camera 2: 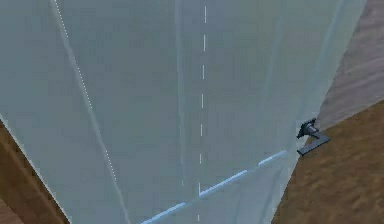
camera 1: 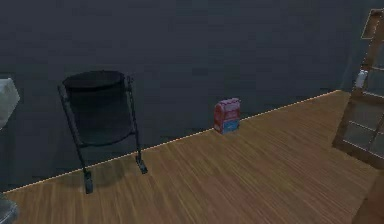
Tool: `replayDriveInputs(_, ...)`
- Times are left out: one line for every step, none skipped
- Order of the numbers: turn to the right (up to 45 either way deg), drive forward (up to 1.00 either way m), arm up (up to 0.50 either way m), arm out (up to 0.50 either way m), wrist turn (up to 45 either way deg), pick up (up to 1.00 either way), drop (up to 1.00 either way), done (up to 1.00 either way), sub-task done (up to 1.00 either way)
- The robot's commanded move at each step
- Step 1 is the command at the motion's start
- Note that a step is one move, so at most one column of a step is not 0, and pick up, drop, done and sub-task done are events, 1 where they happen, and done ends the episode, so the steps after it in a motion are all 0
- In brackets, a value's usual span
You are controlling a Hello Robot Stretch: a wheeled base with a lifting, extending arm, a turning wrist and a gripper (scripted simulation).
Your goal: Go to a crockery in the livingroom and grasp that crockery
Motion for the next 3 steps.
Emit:
replayDriveInputs(0.0,0.45,0.00,0.00,0.0,0.00,0.00,0.00,0.00)
replayDriveInputs(36.0,0.00,0.00,0.00,0.0,0.00,0.00,0.00,0.00)
replayDriveInputs(0.0,1.00,0.00,0.00,0.0,0.00,0.00,0.00,0.00)
